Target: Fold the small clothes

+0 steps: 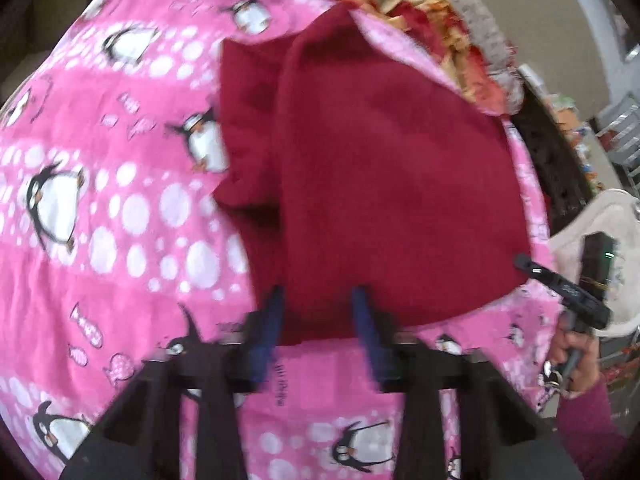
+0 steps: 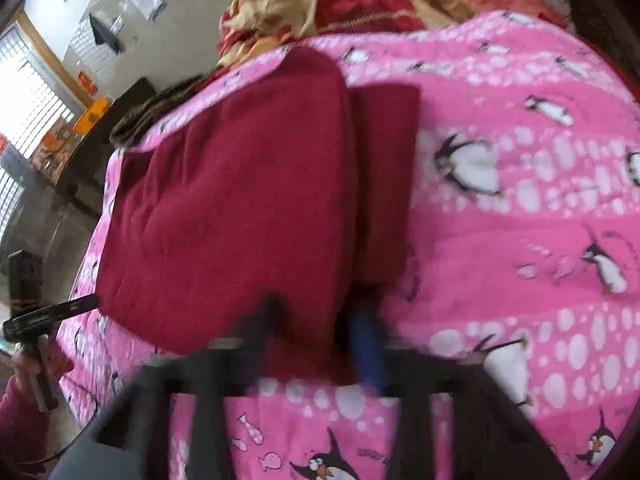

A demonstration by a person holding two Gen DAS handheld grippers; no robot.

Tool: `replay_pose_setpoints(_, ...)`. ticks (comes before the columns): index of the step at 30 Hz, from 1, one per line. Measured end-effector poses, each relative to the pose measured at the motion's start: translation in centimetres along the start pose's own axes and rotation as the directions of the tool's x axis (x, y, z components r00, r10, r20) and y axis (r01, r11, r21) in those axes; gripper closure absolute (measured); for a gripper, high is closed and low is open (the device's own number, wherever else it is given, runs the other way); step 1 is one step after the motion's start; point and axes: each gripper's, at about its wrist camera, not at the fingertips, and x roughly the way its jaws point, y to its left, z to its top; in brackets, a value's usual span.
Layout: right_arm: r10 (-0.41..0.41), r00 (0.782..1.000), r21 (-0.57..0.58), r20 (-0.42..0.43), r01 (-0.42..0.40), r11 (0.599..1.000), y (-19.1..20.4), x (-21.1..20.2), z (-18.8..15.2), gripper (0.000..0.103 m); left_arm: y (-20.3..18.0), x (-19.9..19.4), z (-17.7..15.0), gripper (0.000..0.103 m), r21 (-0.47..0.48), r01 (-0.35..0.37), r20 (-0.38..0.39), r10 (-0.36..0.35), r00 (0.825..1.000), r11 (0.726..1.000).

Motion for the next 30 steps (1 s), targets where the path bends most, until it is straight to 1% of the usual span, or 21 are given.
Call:
replay_pose_setpoints(2,-0.001,1.0,-0.023,0.008,0.001,1.0,0.5,-0.7,-0.2,0.096,0.6,-0.6,-0.3,0.103,-0.03,0.019,0.009,-0.019,1.0,0.999)
replay_pose_setpoints(3,0.003,1.0,-0.036,0.011,-0.003,0.999,0.7,-1.3,-0.3,0.096,0.7,-1.0,-0.7,0.103,-0.027,0.019,0.016,-0.018,1.0,0.999)
replay_pose_setpoints(5,0.001,1.0,-0.04,0.006,-0.001,0.999,0.6,-2.4,-0.8,0.096,0.6,-1.5,-1.5,0.103,0.007,-0.015,0.027,0.015,1.0,1.0)
replay_pose_setpoints(8,-0.035,0.998,-0.007,-0.048,0.034,0.999,-0.8,-1.5,-1.7,0.096,0.9,-1.0,-2.5,0.103,0.017,-0.038,0.028,0.038,0.999,0.999)
replay_pose_setpoints(10,-0.025,0.997,0.032,-0.068,0.028,0.999,-1.5,-0.6,-2.2,0.096,0.7,-1.0,-2.5,0.103,0.009,-0.048,0.037,0.048,0.998,0.999)
replay_pose_setpoints(12,-0.014,0.999,0.056,-0.05,0.017,0.998,-1.6,-0.8,-2.3,0.094,0.4,-1.2,-2.6,0.103,0.01,-0.057,0.044,0.057,0.997,0.998)
replay_pose_setpoints(14,-0.029,0.999,0.063,-0.033,0.031,0.998,-1.2,-1.6,-1.9,0.087,-0.1,-1.5,-2.5,0.103,0.027,-0.079,0.049,0.078,0.996,0.997)
replay_pose_setpoints(16,-0.076,0.997,0.054,-0.007,0.076,0.996,-0.7,-2.9,-1.6,0.077,-0.8,-1.7,-2.5,0.103,0.034,-0.094,0.055,0.092,0.994,0.995)
replay_pose_setpoints(18,-0.087,0.996,0.036,0.014,0.087,0.996,-0.1,-3.8,-1.2,0.075,-1.2,-2.2,-2.3,0.103,0.035,-0.109,0.076,0.106,0.992,0.993)
replay_pose_setpoints(20,-0.077,0.996,0.008,0.042,0.076,0.997,0.8,-4.7,-0.8,0.074,-1.6,-2.7,-2.0,0.103,0.038,-0.113,0.098,0.109,0.989,0.993)
replay_pose_setpoints(22,-0.061,0.996,-0.018,0.069,0.062,0.998,1.9,-4.9,-0.2,0.069,-1.9,-2.9,-1.5,0.103,0.046,-0.123,0.113,0.117,0.987,0.991)
replay_pose_setpoints(23,-0.055,0.995,-0.031,0.081,0.057,0.998,2.5,-4.7,0.3,0.068,-2.2,-2.9,-1.1,0.103,0.053,-0.14,0.12,0.133,0.984,0.989)
replay_pose_setpoints(25,-0.051,0.995,-0.057,0.088,0.056,0.997,3.3,-4.1,1.3,0.067,-2.4,-2.7,-0.6,0.103,0.052,-0.16,0.124,0.152,0.981,0.986)
replay_pose_setpoints(27,-0.068,0.993,-0.091,0.102,0.077,0.993,4.3,-3.0,2.5,0.067,-2.4,-2.2,0.2,0.103,0.045,-0.163,0.125,0.156,0.98,0.986)
replay_pose_setpoints(30,-0.086,0.99,-0.115,0.116,0.099,0.988,5.5,-1.2,4.6,0.067,-2.4,-1.3,1.2,0.102,0.036,-0.187,0.13,0.181,0.975,0.982)
